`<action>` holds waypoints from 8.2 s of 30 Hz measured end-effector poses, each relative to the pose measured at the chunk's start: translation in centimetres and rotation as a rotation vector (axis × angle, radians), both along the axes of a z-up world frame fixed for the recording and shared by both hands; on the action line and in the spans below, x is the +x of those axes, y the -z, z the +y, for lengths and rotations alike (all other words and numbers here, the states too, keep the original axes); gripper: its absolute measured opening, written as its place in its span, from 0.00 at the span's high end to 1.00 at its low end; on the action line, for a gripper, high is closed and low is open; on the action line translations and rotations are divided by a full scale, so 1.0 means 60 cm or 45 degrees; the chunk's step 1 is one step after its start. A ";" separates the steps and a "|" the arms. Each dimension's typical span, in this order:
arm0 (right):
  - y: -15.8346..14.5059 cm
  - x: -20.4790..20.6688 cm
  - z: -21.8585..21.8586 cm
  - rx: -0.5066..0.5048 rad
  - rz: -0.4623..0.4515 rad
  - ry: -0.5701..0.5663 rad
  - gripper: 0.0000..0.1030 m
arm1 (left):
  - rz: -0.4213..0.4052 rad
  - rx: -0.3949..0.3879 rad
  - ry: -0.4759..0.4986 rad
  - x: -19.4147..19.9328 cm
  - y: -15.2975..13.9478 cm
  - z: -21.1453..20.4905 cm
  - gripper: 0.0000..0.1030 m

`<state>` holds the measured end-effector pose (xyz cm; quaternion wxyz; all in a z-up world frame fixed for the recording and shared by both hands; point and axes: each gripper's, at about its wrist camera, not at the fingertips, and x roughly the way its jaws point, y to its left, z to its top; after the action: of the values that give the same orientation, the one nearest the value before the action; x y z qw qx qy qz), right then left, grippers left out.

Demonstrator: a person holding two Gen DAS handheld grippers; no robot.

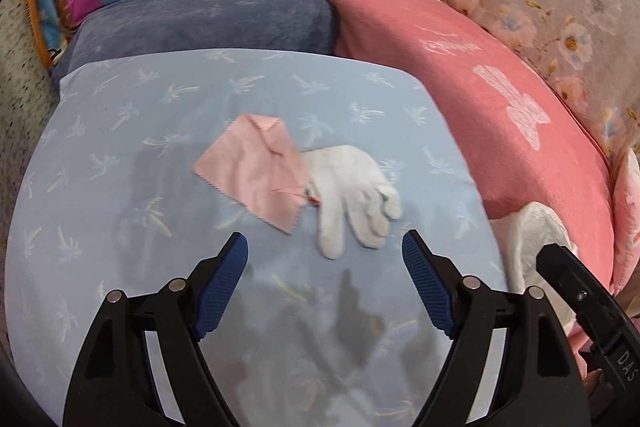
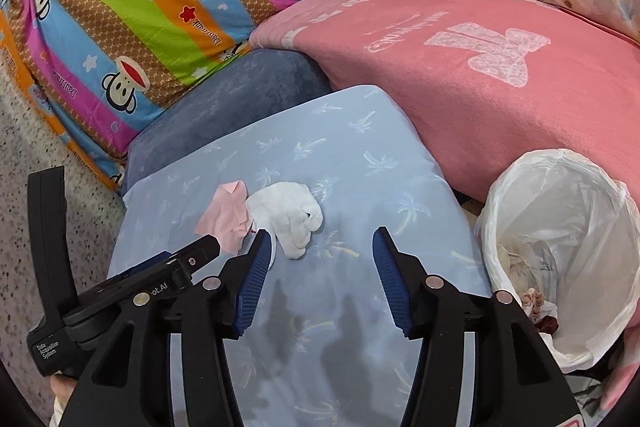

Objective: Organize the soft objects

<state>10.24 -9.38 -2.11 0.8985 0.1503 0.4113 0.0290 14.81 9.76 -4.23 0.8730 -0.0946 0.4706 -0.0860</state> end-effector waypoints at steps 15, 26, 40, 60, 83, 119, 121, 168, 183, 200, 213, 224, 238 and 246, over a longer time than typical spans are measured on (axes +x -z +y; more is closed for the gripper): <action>0.102 0.124 0.083 -0.024 0.136 -0.091 0.45 | 0.122 -0.025 -0.135 0.078 0.069 0.079 0.24; 0.176 0.203 0.108 -0.008 0.216 -0.096 0.45 | 0.193 -0.072 -0.144 0.133 0.107 0.072 0.24; 0.190 0.177 0.111 -0.135 0.200 -0.113 0.92 | 0.124 0.027 -0.078 0.143 0.115 0.036 0.32; 0.123 0.042 -0.018 -0.026 0.134 0.062 0.92 | 0.117 0.004 0.110 0.071 0.077 -0.058 0.96; -0.040 -0.127 -0.211 0.033 -0.144 0.320 0.92 | -0.142 0.034 0.425 -0.069 -0.075 -0.267 0.96; -0.071 -0.218 -0.388 0.058 -0.238 0.551 0.91 | -0.180 0.045 0.705 -0.127 -0.103 -0.444 0.63; -0.068 -0.216 -0.390 0.060 -0.234 0.553 0.91 | -0.193 0.033 0.676 -0.125 -0.105 -0.438 0.42; -0.019 -0.252 -0.241 -0.379 0.002 0.323 0.36 | -0.224 0.312 0.392 -0.171 -0.048 -0.287 0.12; 0.005 -0.259 -0.246 -0.406 0.057 0.356 0.10 | -0.186 0.355 0.422 -0.183 -0.028 -0.306 0.11; 0.020 -0.261 -0.251 -0.438 0.100 0.366 0.06 | -0.163 0.371 0.407 -0.185 -0.021 -0.315 0.11; 0.020 -0.272 -0.257 -0.449 0.102 0.390 0.06 | -0.162 0.395 0.390 -0.192 -0.013 -0.321 0.11; 0.020 -0.277 -0.254 -0.456 0.104 0.387 0.06 | -0.143 0.416 0.362 -0.197 -0.008 -0.321 0.11; 0.025 -0.282 -0.255 -0.461 0.114 0.390 0.06 | -0.122 0.415 0.369 -0.204 -0.002 -0.327 0.11; 0.027 -0.282 -0.259 -0.457 0.117 0.391 0.06 | -0.101 0.413 0.351 -0.204 0.002 -0.326 0.11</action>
<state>-6.70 -24.90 -3.70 0.8851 0.0502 0.4226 -0.1885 2.58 -9.79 -4.38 0.8746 0.1159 0.4521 -0.1314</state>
